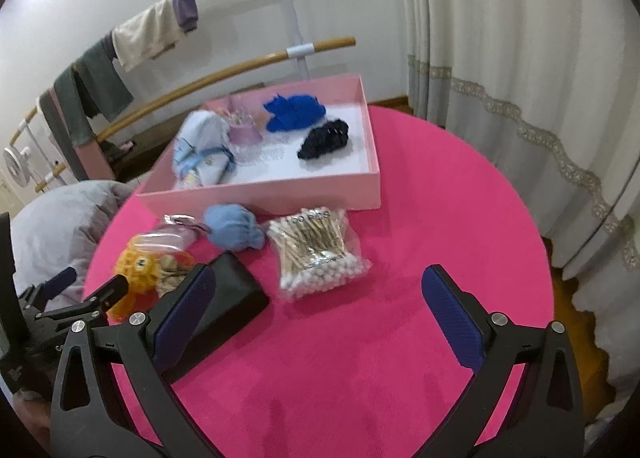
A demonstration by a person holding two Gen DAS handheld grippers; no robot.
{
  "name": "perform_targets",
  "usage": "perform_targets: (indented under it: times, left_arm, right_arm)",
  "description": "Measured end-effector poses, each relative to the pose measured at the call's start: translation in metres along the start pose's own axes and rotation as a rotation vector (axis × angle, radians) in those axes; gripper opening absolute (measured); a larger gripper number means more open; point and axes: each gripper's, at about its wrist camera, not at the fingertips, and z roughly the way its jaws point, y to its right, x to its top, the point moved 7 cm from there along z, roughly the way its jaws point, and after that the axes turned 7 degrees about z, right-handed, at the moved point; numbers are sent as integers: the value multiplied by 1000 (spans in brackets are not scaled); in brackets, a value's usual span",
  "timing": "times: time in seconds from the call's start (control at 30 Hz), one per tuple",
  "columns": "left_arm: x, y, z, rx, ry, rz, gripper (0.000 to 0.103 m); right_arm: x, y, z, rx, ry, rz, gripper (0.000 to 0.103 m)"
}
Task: Organize soft objects
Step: 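Grasp the yellow crocheted toy with the left tool while the right tool grasps the cotton swab bag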
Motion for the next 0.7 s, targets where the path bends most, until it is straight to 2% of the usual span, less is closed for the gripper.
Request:
perform_targets:
  times: [0.13,0.27,0.4,0.43,0.47,0.53,0.57,0.6,0.63,0.7]
  left_arm:
    - [1,1,33,-1,-42,6,103]
    - [0,0,56,-16,-66,8,103]
    - [3,1,72,-31,-69,9,100]
    - [4,1,73,-42,-70,3,96]
    - [5,2,75,-70,-72,-6,86]
    - [6,3,75,-87,-65,-12,77]
    - [8,3,76,-93,-64,-9,68]
    - [9,3,75,-99,-63,-8,65]
    - [9,4,75,-107,-62,-9,62]
    - [9,4,70,-117,-63,-5,46]
  right_arm:
    - [0,3,30,-21,-42,-2,102]
    - [1,2,58,-28,-80,-19,97]
    - [-1,1,84,-42,-125,-34,87]
    - [-2,1,87,-41,-132,-39,85]
    - [-4,0,91,-51,-134,-52,82]
    - [-5,-3,90,-63,-118,-78,68]
    - [-5,-4,89,-63,-109,-88,55]
    - [-6,-5,88,-63,-105,-91,50]
    - [-6,-5,86,-56,-104,-91,47]
    - [-7,-4,82,-45,-99,-79,43]
